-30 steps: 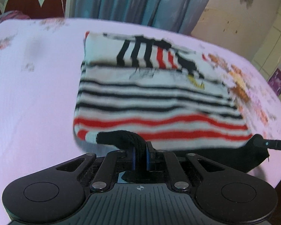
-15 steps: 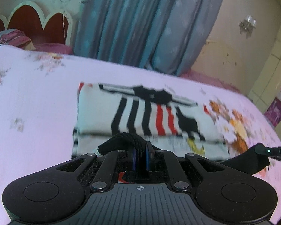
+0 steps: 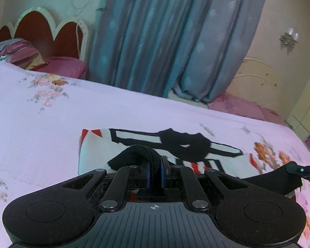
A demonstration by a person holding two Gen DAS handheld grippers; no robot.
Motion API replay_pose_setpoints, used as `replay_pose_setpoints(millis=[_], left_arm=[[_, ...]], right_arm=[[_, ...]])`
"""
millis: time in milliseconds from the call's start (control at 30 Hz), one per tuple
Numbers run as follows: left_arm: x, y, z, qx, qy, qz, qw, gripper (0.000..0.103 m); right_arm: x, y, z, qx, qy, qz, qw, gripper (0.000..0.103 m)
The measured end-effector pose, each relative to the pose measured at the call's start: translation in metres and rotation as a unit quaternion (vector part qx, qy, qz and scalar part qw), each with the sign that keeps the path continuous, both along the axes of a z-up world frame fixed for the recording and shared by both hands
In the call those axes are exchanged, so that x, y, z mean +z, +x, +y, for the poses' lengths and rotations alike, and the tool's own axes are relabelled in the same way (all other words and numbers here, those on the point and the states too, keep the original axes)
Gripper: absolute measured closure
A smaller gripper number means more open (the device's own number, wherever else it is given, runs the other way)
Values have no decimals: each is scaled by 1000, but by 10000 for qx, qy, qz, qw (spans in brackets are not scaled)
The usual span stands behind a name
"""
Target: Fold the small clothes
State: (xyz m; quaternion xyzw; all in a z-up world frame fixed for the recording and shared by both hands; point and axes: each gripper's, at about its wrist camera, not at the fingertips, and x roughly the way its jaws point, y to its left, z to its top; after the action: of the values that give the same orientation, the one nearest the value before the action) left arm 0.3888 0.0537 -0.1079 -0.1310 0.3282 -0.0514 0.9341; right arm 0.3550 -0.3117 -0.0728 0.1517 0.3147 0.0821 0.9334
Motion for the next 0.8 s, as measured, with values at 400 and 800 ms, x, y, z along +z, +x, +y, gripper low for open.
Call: replay_pose_setpoints(millis=[400,800], left_arm=[[-41,74,-1,377,-5,662,9971,94],[-63,121,-1,600,-11,1013,9930,94]], right_arm=[[-40,88,0,-127,192,609,9979,94],[-71,140,-11,-448,712,1121,9901,94]])
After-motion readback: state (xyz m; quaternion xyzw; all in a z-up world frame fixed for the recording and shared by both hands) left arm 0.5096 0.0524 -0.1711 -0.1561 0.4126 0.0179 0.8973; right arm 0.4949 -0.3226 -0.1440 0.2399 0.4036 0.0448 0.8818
